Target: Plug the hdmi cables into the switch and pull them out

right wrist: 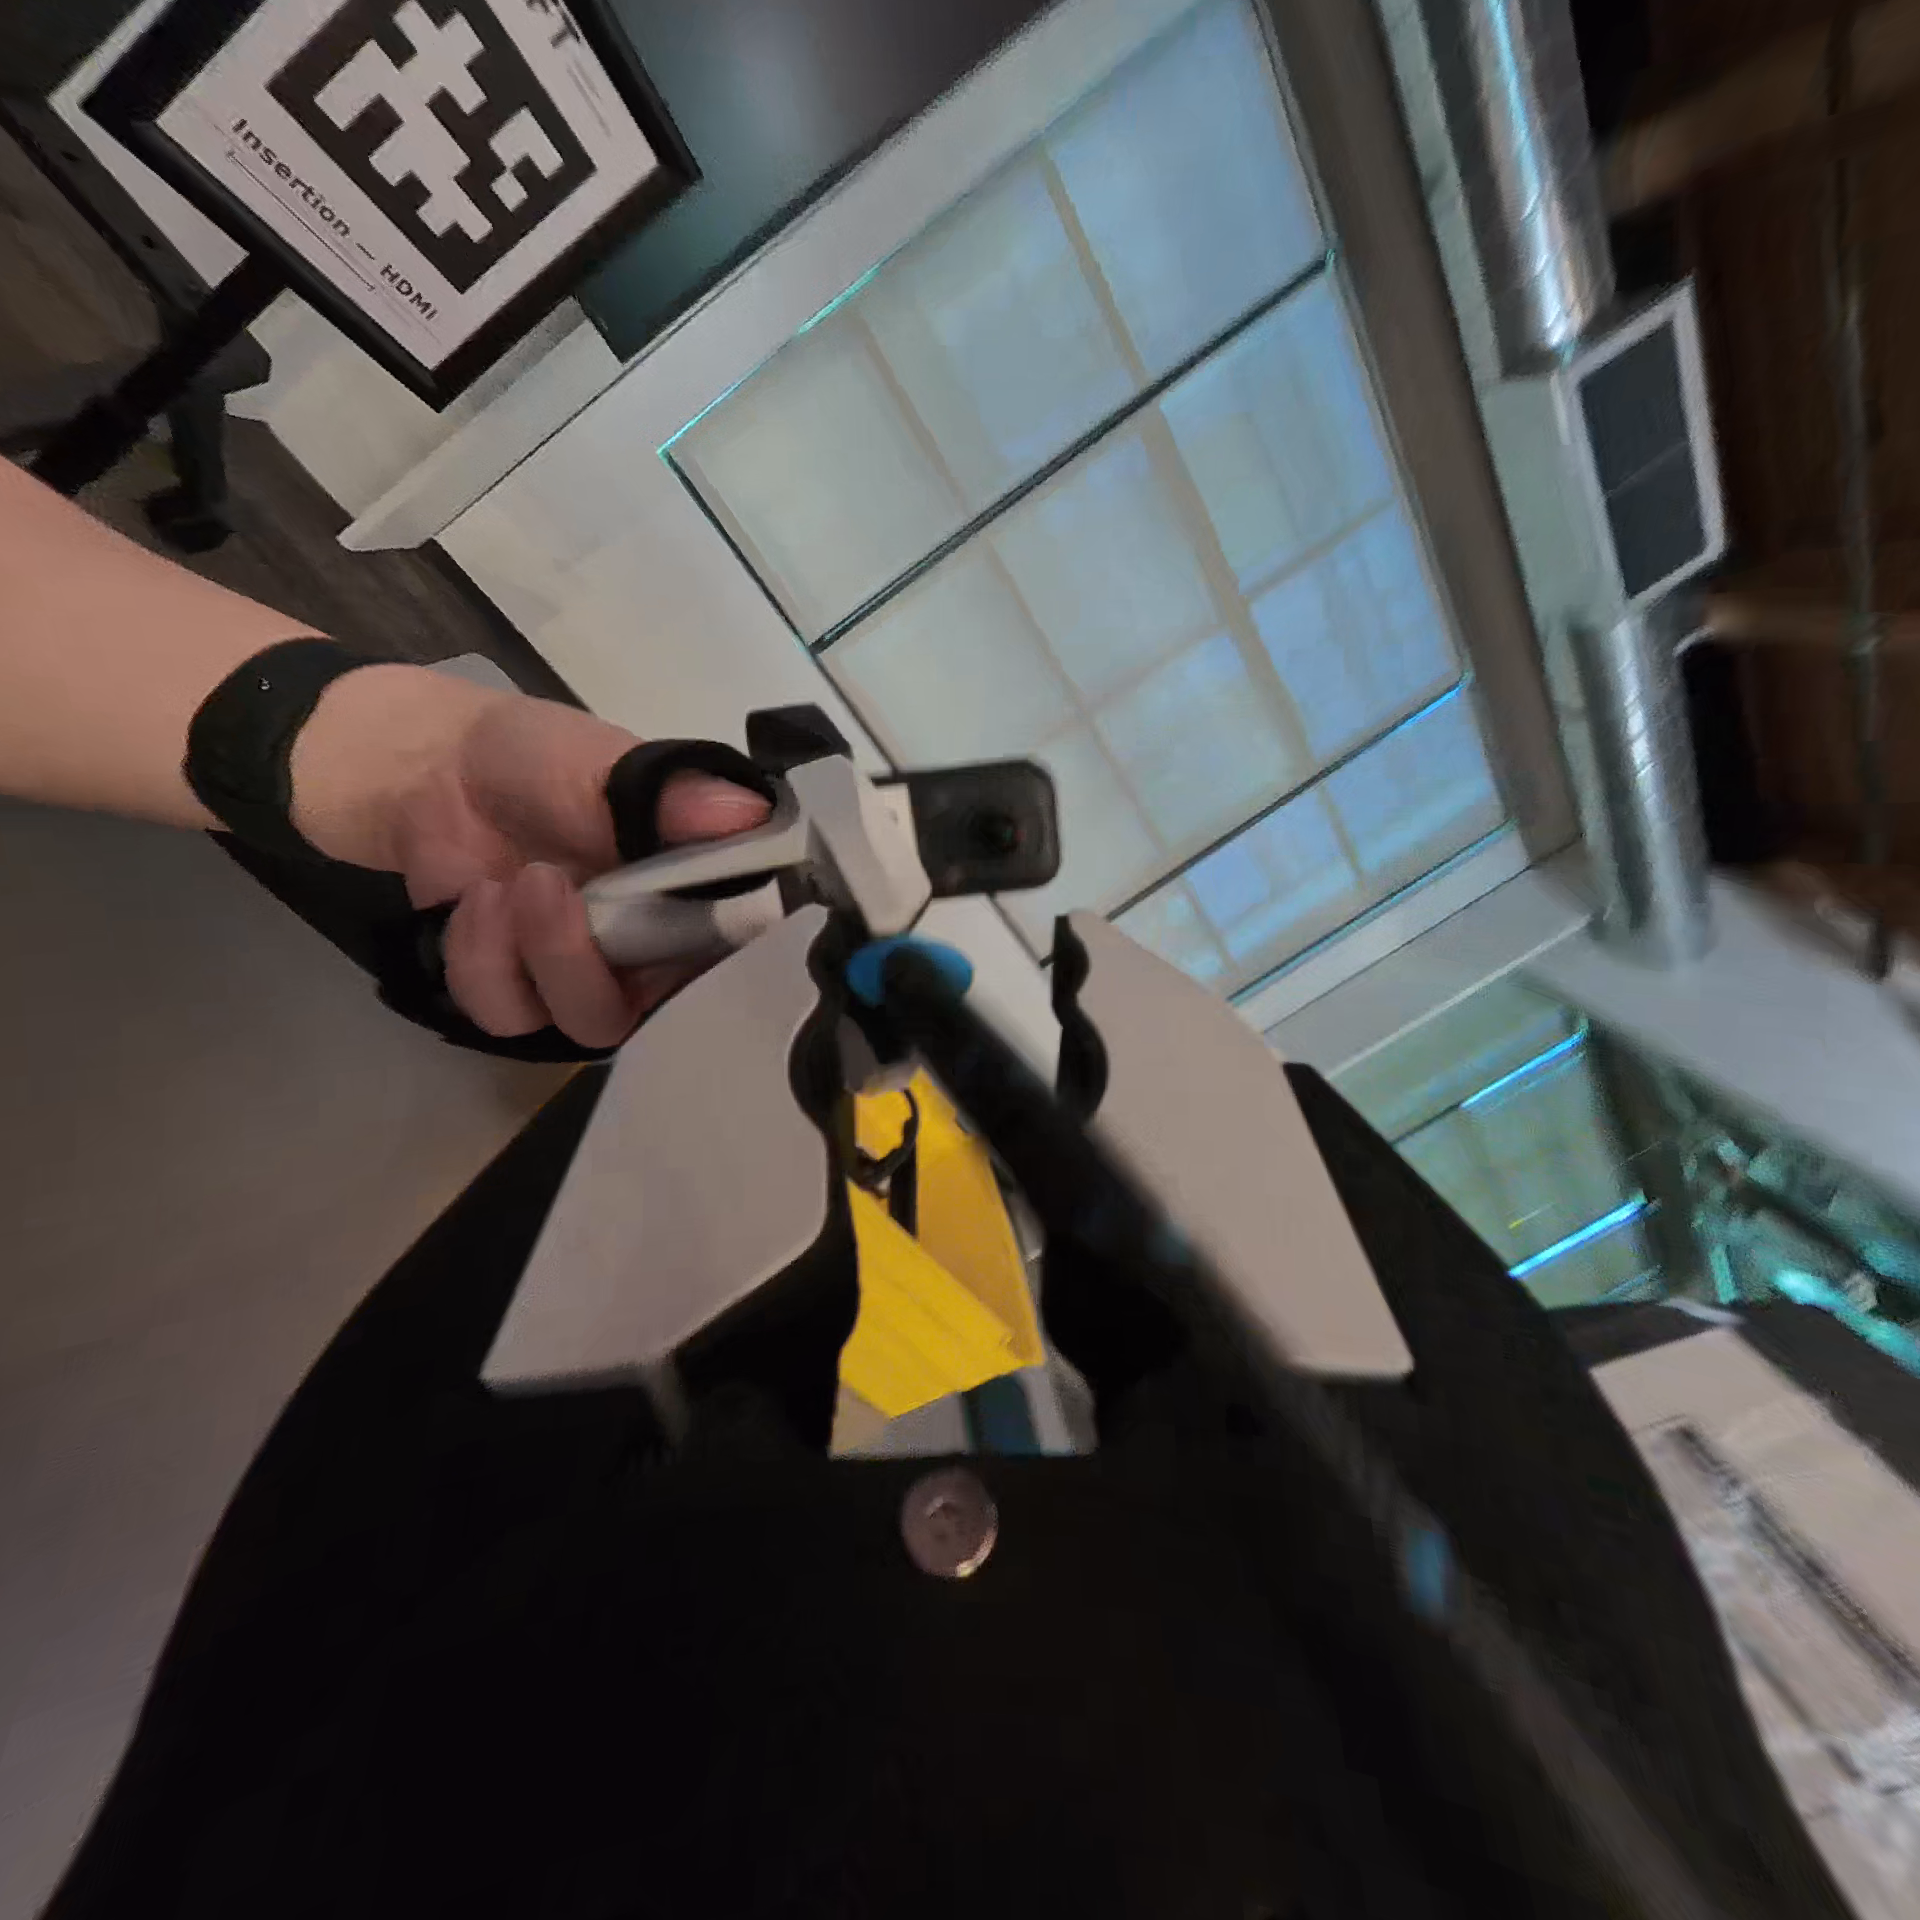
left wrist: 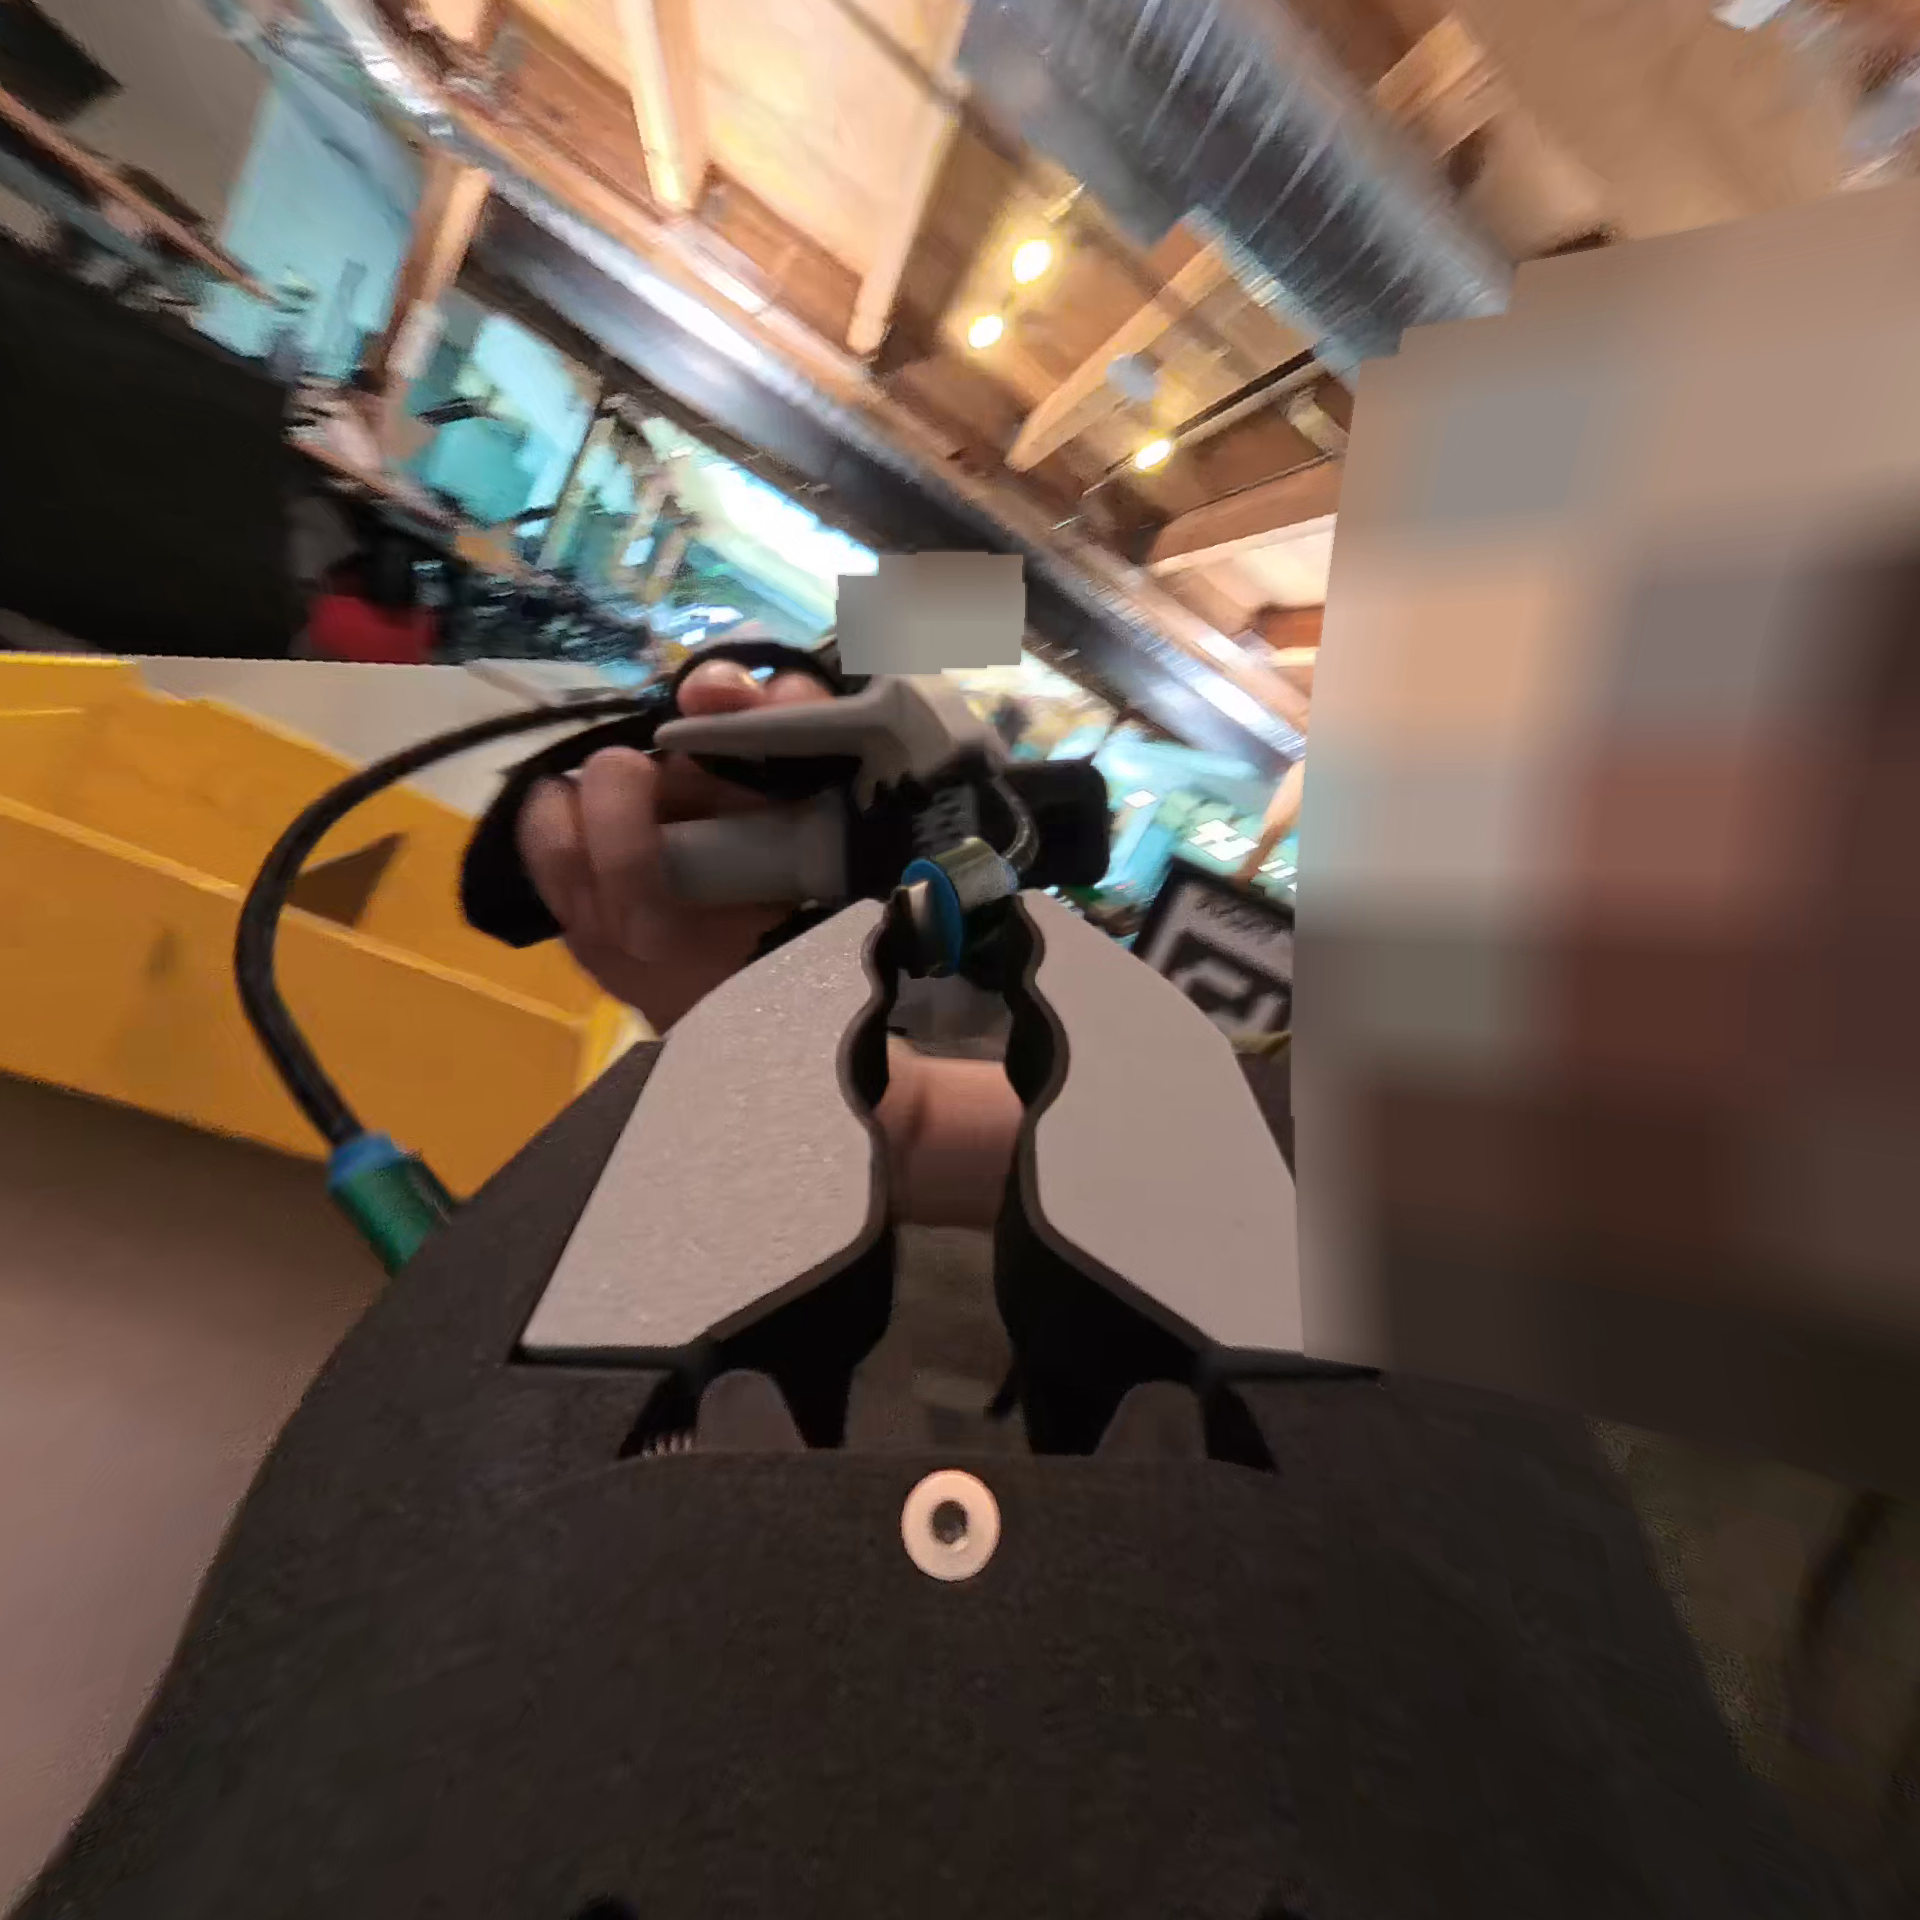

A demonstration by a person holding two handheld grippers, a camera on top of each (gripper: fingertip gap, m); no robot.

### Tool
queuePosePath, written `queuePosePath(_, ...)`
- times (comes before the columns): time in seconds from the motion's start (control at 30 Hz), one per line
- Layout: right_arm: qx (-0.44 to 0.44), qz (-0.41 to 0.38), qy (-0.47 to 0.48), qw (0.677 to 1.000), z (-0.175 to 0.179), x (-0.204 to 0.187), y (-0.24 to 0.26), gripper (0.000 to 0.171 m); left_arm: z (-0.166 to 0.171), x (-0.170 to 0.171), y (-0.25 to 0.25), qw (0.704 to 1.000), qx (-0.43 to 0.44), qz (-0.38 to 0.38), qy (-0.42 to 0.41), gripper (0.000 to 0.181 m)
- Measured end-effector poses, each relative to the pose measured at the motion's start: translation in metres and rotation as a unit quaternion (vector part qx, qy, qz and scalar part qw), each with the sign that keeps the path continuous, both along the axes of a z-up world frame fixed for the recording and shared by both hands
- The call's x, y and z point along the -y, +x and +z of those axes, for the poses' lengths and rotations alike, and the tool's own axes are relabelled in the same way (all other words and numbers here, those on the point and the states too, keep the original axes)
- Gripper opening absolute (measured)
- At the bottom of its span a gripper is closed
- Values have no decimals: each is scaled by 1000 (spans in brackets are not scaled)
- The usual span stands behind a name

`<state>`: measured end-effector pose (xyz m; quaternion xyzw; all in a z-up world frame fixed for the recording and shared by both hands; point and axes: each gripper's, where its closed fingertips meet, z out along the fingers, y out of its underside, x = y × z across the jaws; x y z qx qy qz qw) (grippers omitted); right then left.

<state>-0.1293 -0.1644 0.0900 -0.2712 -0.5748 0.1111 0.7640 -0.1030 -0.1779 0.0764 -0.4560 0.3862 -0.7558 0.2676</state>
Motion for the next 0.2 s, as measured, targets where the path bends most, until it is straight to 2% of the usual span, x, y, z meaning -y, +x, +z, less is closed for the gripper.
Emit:
queuePosePath(0.03,7,-2,-17,1000,-3,-2,-2,39,-5,-3,2,999,-25,25,24,18)
queuePosePath(0.2,38,-56,-39,997,-6,-14,-2,25,1,-13,-8,993,-41,92,68,17)
